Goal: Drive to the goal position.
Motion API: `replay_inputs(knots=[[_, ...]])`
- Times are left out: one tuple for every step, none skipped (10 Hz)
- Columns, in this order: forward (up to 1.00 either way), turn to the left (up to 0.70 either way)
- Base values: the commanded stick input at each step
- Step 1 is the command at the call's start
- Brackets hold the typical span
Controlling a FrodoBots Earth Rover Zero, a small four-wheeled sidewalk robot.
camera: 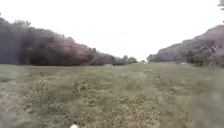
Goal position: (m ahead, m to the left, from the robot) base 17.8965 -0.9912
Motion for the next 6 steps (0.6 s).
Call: replay_inputs(knots=[[0.85, 0.00], [0.85, 0.00], [0.85, 0.00], [0.85, 0.00], [0.85, 0.00], [0.85, 0.00]])
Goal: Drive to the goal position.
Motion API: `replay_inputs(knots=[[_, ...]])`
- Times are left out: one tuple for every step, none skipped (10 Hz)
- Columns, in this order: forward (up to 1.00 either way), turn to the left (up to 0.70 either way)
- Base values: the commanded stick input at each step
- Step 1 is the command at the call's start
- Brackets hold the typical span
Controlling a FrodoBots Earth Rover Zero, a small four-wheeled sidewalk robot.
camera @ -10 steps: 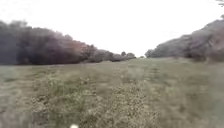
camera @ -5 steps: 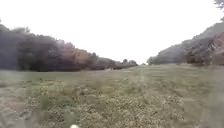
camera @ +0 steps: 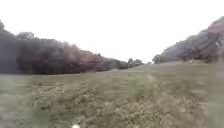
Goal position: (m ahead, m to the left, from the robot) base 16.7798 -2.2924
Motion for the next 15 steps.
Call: replay_inputs(knots=[[0.85, 0.00], [0.85, 0.00], [0.85, 0.00], [0.85, 0.00], [0.85, 0.00], [0.85, 0.00], [0.85, 0.00], [0.85, 0.00], [0.85, 0.00], [0.85, 0.00], [0.85, 0.00], [0.85, 0.00], [0.85, 0.00], [0.85, 0.00], [0.85, 0.00]])
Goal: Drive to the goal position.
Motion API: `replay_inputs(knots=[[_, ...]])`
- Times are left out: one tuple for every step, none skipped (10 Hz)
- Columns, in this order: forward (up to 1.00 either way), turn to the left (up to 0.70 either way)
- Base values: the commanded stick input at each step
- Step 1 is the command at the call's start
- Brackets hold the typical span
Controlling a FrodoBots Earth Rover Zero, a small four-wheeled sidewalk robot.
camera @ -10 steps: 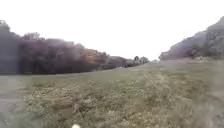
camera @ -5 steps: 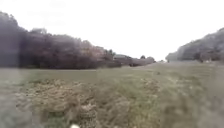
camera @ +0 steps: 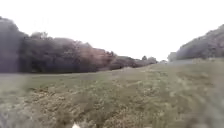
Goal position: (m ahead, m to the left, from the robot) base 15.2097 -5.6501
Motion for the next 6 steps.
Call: replay_inputs(knots=[[0.85, 0.00], [0.85, 0.00], [0.85, 0.00], [0.85, 0.00], [0.85, 0.00], [0.85, 0.00]])
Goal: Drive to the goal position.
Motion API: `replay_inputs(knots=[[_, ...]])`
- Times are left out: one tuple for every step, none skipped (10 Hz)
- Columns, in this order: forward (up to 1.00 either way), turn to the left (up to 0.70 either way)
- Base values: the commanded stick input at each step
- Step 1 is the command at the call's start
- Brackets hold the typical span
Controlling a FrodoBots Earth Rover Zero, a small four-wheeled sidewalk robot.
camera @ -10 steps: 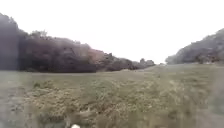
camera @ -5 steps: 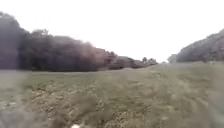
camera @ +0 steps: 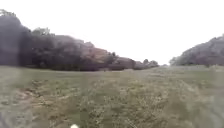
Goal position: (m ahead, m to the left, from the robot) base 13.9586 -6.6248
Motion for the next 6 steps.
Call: replay_inputs(knots=[[0.85, 0.00], [0.85, 0.00], [0.85, 0.00], [0.85, 0.00], [0.85, 0.00], [0.85, 0.00]])
